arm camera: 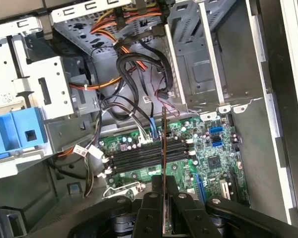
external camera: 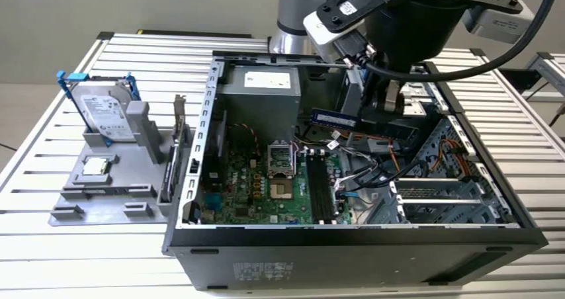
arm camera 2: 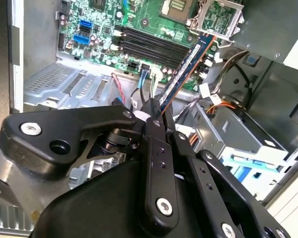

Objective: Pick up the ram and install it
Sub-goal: 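Insert the ram into the slot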

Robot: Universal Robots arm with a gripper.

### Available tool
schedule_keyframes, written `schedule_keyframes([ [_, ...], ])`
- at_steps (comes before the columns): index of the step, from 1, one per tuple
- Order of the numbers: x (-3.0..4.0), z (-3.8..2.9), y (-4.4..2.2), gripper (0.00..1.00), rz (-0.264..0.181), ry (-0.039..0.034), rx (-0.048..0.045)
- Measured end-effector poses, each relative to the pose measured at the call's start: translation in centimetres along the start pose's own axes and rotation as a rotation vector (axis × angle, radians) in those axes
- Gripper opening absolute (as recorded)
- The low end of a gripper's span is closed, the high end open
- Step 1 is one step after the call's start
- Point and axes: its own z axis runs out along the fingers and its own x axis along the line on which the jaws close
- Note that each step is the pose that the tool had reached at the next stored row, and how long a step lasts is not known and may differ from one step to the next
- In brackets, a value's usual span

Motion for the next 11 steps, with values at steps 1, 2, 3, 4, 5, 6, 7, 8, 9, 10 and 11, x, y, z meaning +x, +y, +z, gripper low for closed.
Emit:
schedule_keyframes([
  [1,-0.01,0.0,0.0,0.0,0.006,0.0001,-0.0001],
  [2,-0.01,0.0,0.0,0.0,0.013,0.0002,-0.0002],
  [3,-0.01,0.0,0.0,0.0,0.019,0.0003,-0.0002],
  [4,-0.02,0.0,0.0,0.0,0.025,0.0003,-0.0003],
  [5,-0.02,0.0,0.0,0.0,0.031,0.0004,-0.0003],
  [6,-0.02,0.0,0.01,0.0,0.038,0.0005,-0.0004],
  [7,-0.02,0.0,0.01,0.0,0.045,0.0006,-0.0005],
  [8,-0.02,0.0,0.01,0.0,0.052,0.0007,-0.0006],
  [9,-0.02,0.0,0.01,0.0,0.058,0.0007,-0.0006],
  [10,-0.02,0.0,0.01,0.0,0.064,0.0008,-0.0007],
  [11,-0.02,0.0,0.01,0.0,0.069,0.0009,-0.0007],
])
